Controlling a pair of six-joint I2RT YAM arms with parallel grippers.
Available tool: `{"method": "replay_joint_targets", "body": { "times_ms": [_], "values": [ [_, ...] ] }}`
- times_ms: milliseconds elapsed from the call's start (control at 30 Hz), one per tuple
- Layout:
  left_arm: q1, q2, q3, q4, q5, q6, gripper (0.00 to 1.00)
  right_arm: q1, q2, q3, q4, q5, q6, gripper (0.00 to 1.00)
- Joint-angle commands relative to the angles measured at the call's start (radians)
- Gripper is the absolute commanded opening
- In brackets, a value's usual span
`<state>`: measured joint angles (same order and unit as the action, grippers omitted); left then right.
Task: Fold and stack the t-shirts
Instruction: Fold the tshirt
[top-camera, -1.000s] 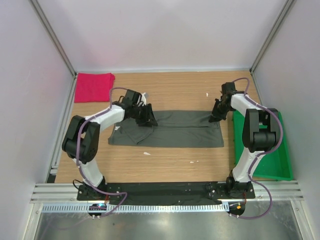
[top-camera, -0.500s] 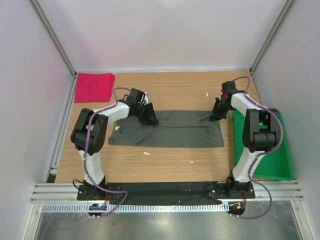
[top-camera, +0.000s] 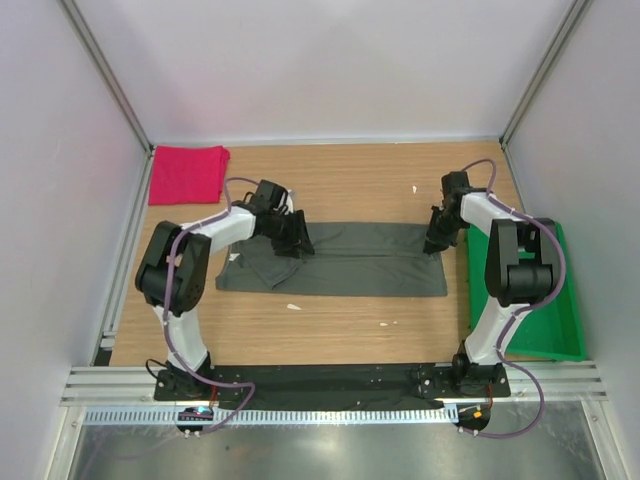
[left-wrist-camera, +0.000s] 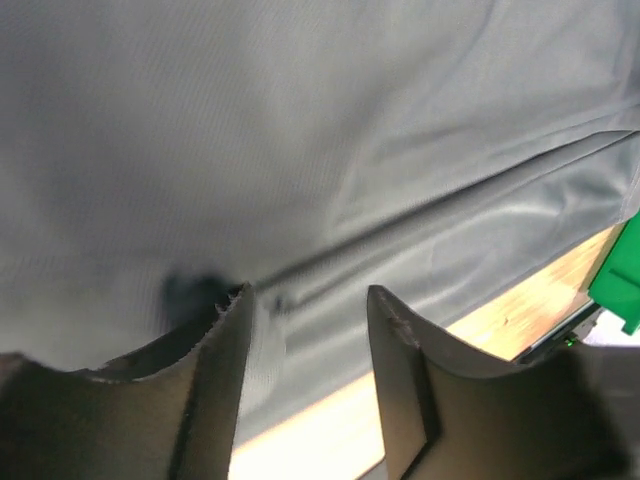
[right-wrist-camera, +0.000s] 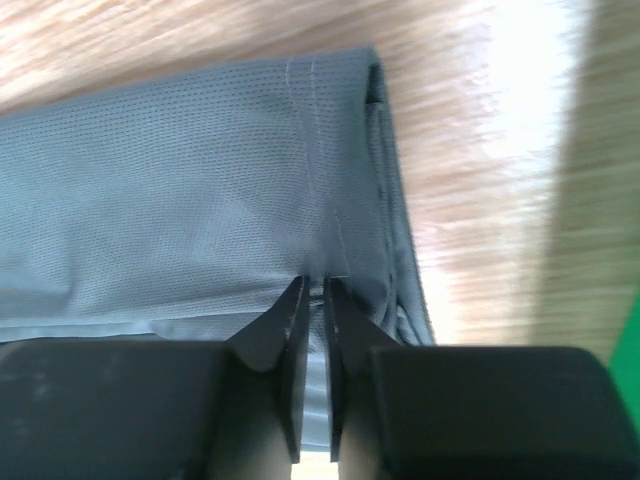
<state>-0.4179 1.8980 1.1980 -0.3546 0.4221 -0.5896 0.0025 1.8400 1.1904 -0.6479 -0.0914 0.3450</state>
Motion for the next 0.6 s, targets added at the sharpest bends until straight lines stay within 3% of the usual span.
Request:
{"method": "replay_joint_targets", "body": {
  "times_ms": [0, 133, 200, 233, 300, 567],
  "values": [
    [-0.001, -0.172, -0.002, -0.084, -0.098, 0.008, 0.54, -0.002, -0.077, 0.029, -0.036, 0.065, -0.038, 0.18],
    [-0.001, -0.302, -0.002, -0.13, -0.201, -0.033, 0.66, -0.002, -0.122, 0.04, -0.062, 0.087, -0.05, 0.35],
    [-0.001, -0.356, -0.012, -0.144, -0.235, -0.053, 0.71, 0.043, -0.143, 0.051, -0.067, 0.146, -0.055, 0.53],
    [0.001, -0.37, -0.018, -0.145, -0.268, -0.067, 0.73, 0.053, -0.16, 0.06, -0.071, 0.165, -0.063, 0.98],
    [0.014, -0.393, -0.052, -0.141, -0.299, -0.128, 0.8, 0.095, -0.173, 0.092, -0.081, 0.188, -0.083, 1.0],
    [0.039, -0.372, -0.138, -0.141, -0.371, -0.308, 0.79, 0.283, -0.162, 0.181, -0.124, 0.199, -0.187, 1.0]
  ]
}}
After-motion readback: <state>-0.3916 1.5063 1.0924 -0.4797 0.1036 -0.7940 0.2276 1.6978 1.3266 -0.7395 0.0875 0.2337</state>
